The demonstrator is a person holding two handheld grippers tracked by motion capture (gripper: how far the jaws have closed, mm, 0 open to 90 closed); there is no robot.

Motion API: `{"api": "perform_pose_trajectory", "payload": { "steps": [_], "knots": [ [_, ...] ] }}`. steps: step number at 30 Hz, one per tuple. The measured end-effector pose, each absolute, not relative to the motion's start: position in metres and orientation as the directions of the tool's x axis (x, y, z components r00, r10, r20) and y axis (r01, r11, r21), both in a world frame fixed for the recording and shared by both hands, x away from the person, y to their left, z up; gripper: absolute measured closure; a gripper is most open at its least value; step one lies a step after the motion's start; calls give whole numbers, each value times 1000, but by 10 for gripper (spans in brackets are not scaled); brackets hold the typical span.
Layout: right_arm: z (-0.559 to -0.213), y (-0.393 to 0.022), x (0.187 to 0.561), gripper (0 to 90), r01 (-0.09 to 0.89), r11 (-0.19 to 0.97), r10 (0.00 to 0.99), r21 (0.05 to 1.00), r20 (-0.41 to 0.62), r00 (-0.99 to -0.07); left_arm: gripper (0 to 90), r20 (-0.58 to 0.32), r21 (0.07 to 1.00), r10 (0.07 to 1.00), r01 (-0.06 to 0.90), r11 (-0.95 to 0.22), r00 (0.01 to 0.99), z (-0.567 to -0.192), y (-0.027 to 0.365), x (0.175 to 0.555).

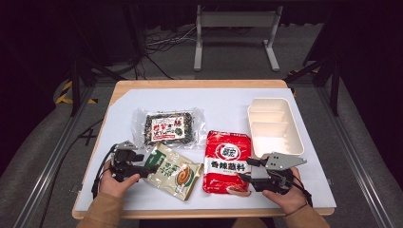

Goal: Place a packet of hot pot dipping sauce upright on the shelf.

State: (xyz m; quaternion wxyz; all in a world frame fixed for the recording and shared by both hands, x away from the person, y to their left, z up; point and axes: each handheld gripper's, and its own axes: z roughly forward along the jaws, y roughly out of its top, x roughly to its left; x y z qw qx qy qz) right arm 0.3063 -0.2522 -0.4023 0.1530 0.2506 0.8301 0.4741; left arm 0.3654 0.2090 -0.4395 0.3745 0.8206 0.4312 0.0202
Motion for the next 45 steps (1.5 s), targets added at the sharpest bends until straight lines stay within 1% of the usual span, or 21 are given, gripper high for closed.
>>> {"api": "perform_pose_trajectory", "payload": {
  "steps": [4,12,13,15,16,18,20,24,27,32,38,45],
  "knots": [
    [-403,-252,307,413,271,427,558,863,-16,-830,203,-289,619,720,697,-362,631,-441,206,365],
    [-403,-251,307,413,274,434,550,858,-11,-835,301,-317,596,698,707,-381,642,-442,202,364],
    [-403,-251,307,412,277,435,550,857,-9,-835,318,-339,593,682,710,-379,648,-442,201,363],
    [-403,-251,307,411,276,434,548,858,-9,-836,333,-329,594,681,704,-389,654,-442,200,363],
    [-403,-251,307,410,275,435,547,858,-9,-837,333,-305,600,681,690,-405,666,-442,199,361],
    [-403,-250,307,410,274,434,545,858,-8,-838,422,-272,602,679,671,-432,682,-441,198,359],
    [-403,-250,307,409,276,434,545,858,-6,-838,521,-258,612,678,659,-437,688,-438,198,357],
    [-403,-250,307,408,277,436,544,857,-5,-839,624,-265,633,652,638,-438,710,-434,198,354],
    [-403,-249,307,406,276,435,541,857,-4,-841,656,-271,635,629,626,-452,729,-433,194,353],
    [-403,-249,307,401,277,434,537,857,1,-843,695,-268,605,617,628,-490,740,-435,188,352],
    [-403,-249,307,399,280,435,535,856,4,-845,732,-281,559,644,667,-493,711,-438,189,353],
    [-403,-249,307,399,279,439,534,854,1,-845,782,-277,572,637,656,-493,720,-433,186,351]
  ]
}}
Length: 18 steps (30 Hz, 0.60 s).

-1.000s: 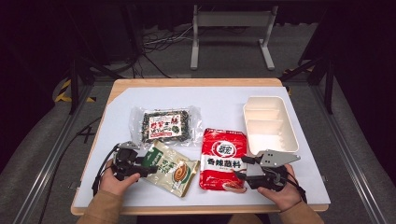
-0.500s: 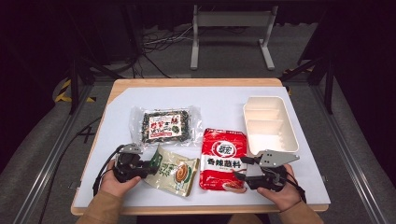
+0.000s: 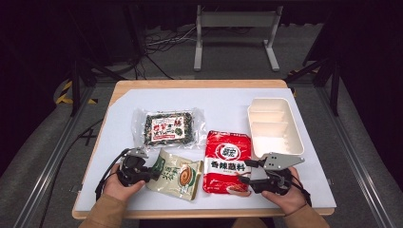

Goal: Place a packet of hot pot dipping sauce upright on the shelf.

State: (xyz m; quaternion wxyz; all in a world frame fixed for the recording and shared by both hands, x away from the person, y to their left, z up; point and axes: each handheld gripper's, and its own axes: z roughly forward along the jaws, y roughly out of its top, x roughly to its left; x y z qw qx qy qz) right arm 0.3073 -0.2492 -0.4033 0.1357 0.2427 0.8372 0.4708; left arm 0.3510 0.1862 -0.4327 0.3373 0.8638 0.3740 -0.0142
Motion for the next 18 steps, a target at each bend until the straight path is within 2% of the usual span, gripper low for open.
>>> {"api": "perform_pose_trajectory", "payload": {
  "steps": [5,18],
  "knots": [
    [-403,-249,307,396,280,438,537,854,0,-843,816,-285,624,617,630,-462,734,-418,191,349],
    [-400,-248,305,392,271,425,529,864,6,-848,829,-168,767,567,468,-439,806,-367,188,325]
  ]
}}
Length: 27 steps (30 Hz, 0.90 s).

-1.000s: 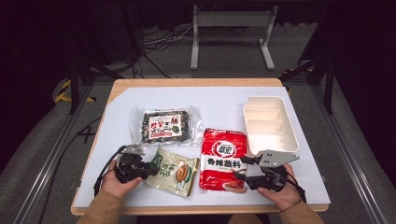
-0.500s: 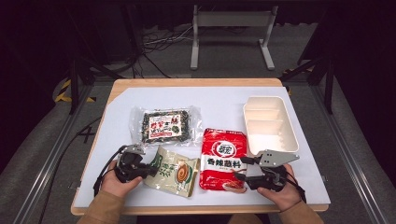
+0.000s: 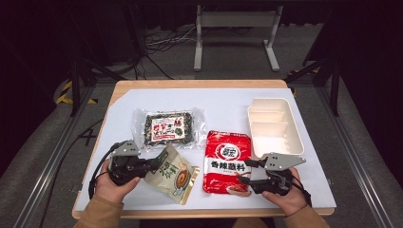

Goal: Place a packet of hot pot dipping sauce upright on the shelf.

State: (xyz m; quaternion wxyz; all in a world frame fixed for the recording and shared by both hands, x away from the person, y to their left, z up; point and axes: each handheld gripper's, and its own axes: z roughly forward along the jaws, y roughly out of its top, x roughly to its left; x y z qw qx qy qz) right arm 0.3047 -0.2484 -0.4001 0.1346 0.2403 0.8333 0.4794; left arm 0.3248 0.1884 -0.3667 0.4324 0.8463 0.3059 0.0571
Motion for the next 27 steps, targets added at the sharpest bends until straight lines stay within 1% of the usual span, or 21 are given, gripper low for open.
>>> {"api": "perform_pose_trajectory", "payload": {
  "steps": [5,11,16,17,18,25,27],
  "knots": [
    [-398,-247,304,394,262,426,526,866,-2,-850,838,-143,791,554,432,-435,820,-356,187,319],
    [-393,-241,305,434,244,441,509,864,-17,-860,854,-115,803,527,391,-450,842,-343,183,314],
    [-382,-226,308,490,200,476,457,856,-47,-888,865,-78,810,496,345,-473,865,-332,178,309],
    [-382,-226,308,490,200,476,457,856,-47,-888,866,-78,810,496,345,-473,865,-332,178,309],
    [-379,-220,309,508,188,492,433,850,-52,-900,868,-66,814,490,331,-477,869,-328,177,307],
    [-368,-203,315,532,142,520,373,843,-74,-925,872,-38,818,481,304,-488,876,-321,174,305],
    [-363,-193,319,564,108,536,339,837,-96,-936,873,-32,821,475,294,-490,880,-319,173,305]
  ]
}}
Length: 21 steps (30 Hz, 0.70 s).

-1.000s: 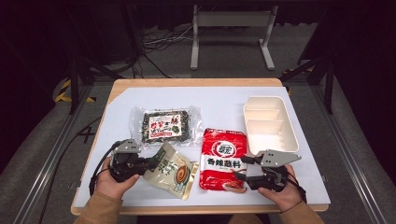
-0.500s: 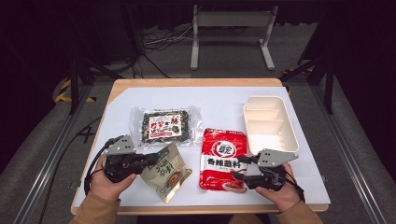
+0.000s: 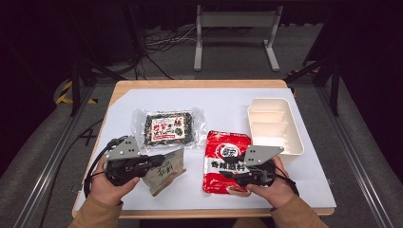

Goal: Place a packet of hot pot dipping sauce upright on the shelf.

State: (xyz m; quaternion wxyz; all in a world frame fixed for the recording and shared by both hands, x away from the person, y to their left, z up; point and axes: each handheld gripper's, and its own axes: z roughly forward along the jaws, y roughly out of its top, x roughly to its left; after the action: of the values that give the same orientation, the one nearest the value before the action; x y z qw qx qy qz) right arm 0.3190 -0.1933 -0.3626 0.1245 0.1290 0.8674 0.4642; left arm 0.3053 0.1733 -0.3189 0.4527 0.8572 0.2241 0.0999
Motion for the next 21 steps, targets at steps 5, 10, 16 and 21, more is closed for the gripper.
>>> {"api": "perform_pose_trajectory", "payload": {
  "steps": [5,10,16,21],
  "knots": [
    [-354,-180,325,600,71,552,287,831,-110,-952,874,-23,828,452,270,-492,892,-314,168,303],
    [-347,-163,331,611,51,569,235,821,-103,-967,874,-8,831,421,240,-502,907,-310,158,296],
    [-347,-145,334,538,44,575,215,817,-100,-971,874,7,838,397,212,-503,918,-306,151,290],
    [-350,-132,339,534,68,580,192,812,-55,-980,874,20,843,373,185,-505,928,-304,146,286]
  ]
}}
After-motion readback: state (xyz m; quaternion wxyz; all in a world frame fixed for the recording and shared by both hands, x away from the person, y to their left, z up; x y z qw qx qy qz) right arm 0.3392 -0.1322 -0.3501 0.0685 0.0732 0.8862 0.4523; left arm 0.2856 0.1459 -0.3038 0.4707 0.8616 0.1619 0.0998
